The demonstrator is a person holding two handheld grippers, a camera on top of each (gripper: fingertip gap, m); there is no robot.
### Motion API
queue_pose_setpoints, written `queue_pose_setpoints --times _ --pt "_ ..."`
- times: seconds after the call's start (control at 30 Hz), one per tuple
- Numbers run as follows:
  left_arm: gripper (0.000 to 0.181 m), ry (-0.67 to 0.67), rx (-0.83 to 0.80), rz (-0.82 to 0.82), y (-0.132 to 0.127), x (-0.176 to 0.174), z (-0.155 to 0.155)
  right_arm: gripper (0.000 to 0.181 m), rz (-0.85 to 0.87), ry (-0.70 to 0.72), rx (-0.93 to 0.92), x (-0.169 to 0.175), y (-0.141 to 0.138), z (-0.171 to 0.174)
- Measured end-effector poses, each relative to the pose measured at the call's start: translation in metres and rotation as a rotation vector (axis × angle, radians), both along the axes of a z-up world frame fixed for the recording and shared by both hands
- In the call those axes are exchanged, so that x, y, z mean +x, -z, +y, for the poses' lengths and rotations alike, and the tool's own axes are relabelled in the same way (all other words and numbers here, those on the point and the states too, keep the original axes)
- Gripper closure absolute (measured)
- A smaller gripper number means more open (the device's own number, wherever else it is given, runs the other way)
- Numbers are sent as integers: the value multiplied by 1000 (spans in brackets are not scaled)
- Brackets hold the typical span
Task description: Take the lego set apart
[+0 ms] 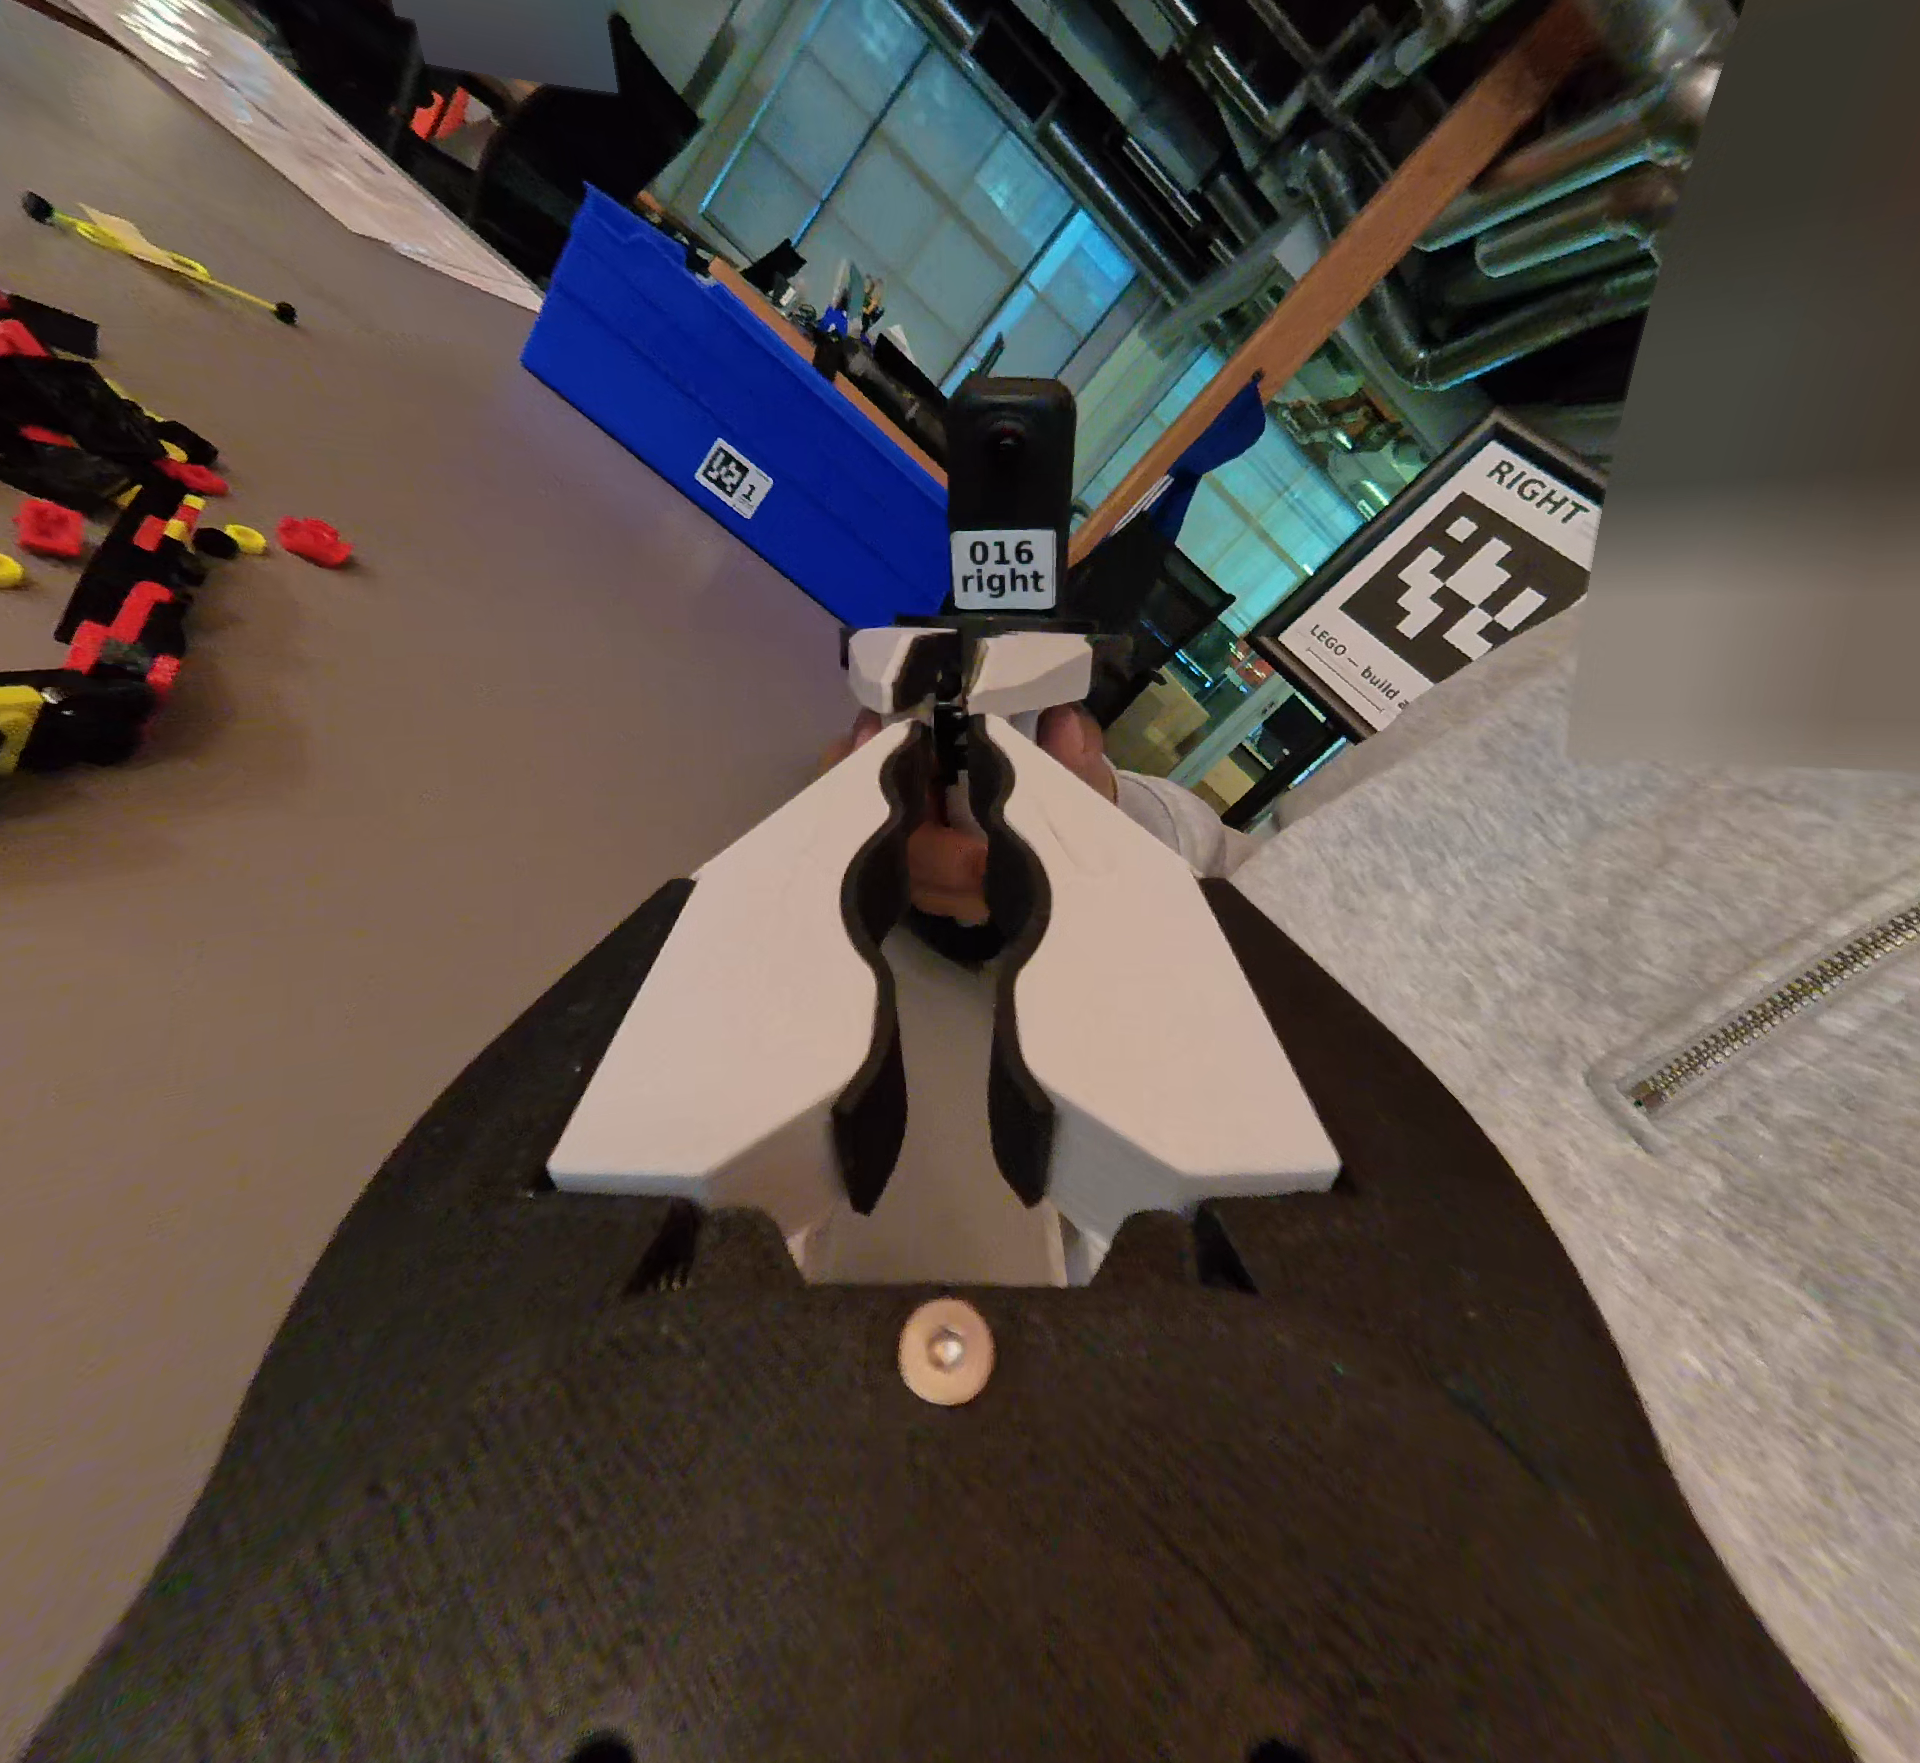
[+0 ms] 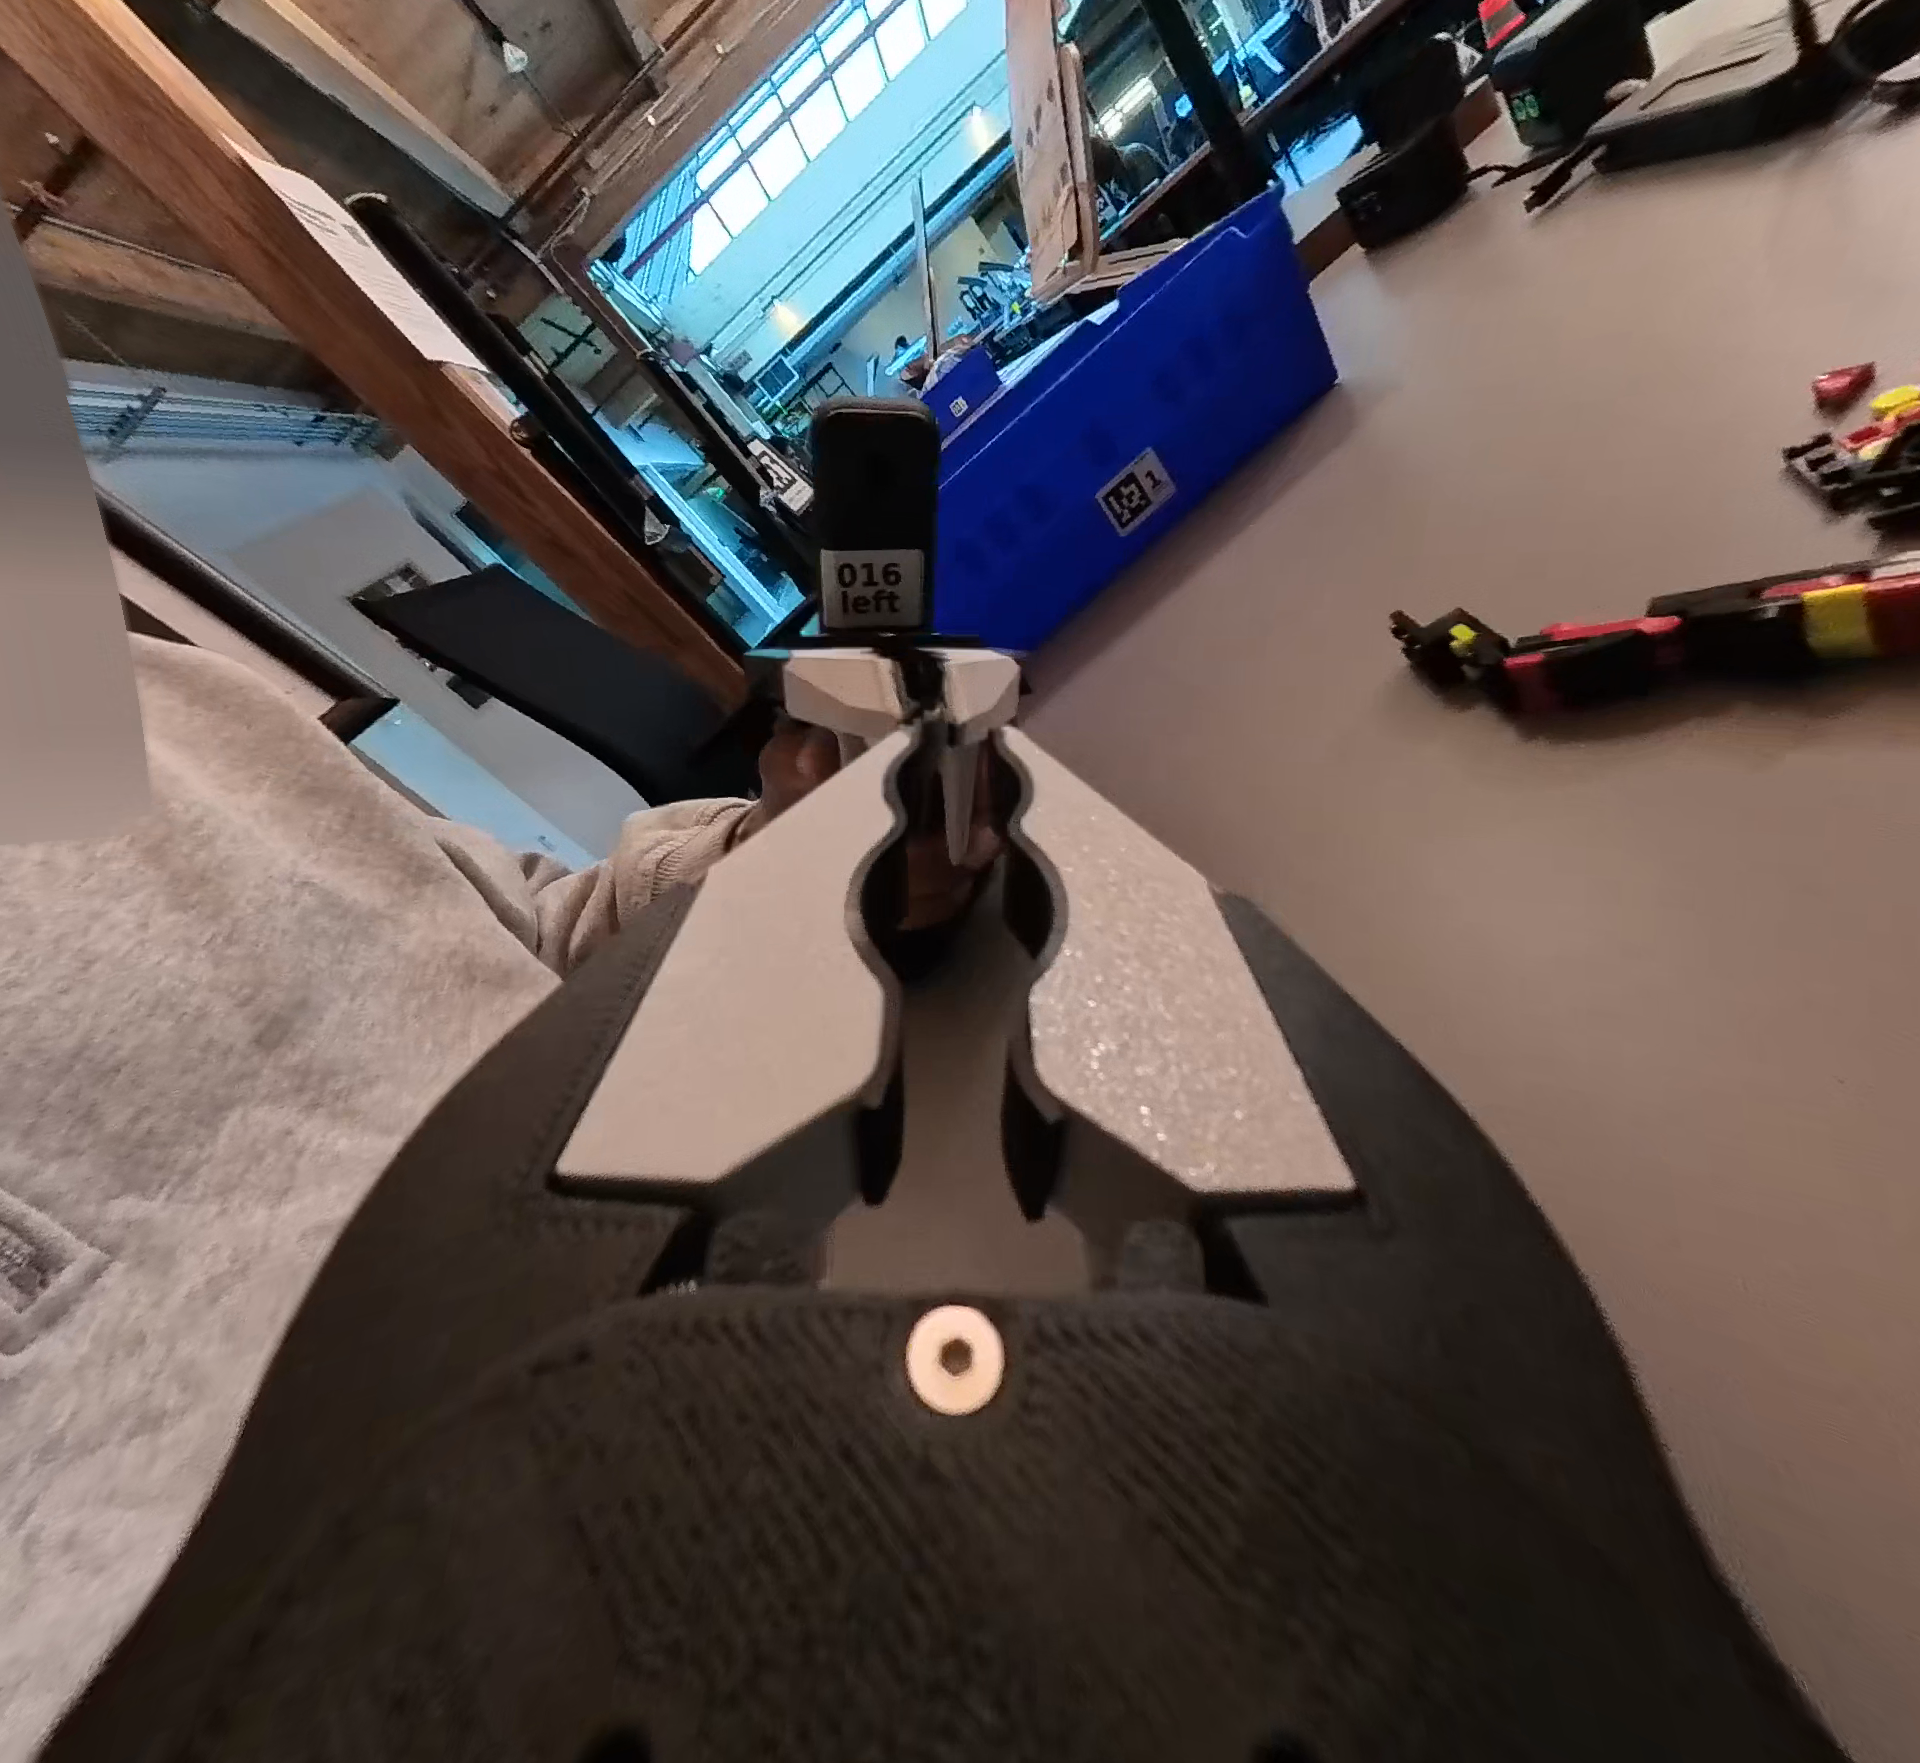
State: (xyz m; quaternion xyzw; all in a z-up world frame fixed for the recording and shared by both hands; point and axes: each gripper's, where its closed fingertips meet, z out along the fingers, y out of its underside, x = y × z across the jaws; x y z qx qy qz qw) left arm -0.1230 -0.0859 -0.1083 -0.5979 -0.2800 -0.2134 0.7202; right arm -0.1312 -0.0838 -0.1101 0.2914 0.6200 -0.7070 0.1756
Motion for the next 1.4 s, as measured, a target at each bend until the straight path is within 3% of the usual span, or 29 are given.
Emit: queue_pose_setpoints --times 0.2,0.3,0.5,0.77,1.0,1.4 --pt "176 -2 -8 -4 1 0 1 181 30 -22 6 6 -2 -2" --pt "176 15 -19 -4 2 3 3 168 14 -60 10 10 0 -5" --pt "176 20 -2 4 0 4 2 175 37 -59 17 12 -1 -8" --pt "176 28 -3 4 0 5 3 163 -9 -115 -42 17 -4 -7" --pt "176 51 9 11 -1 9 4 176 -36 -125 -44 16 -2 -6" --pt "167 16 10 61 -5 8 3 178 -78 -166 -2 16 6 -6"
